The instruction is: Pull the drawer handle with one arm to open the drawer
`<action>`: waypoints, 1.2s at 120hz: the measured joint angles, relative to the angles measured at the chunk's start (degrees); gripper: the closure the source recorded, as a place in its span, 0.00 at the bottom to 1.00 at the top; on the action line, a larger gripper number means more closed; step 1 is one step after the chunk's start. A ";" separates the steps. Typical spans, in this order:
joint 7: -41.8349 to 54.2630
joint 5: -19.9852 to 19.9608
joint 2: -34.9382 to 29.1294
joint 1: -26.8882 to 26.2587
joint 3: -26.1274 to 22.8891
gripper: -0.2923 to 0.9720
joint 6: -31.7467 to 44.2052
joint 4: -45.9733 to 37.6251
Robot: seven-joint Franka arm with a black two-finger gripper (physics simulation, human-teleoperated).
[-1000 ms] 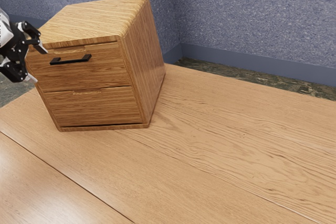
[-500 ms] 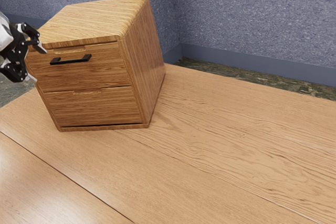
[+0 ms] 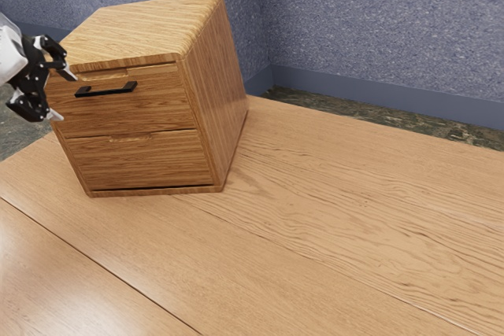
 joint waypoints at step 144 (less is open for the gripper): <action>-0.35 -0.25 -0.09 -13.47 10.75 0.29 3.57 -1.80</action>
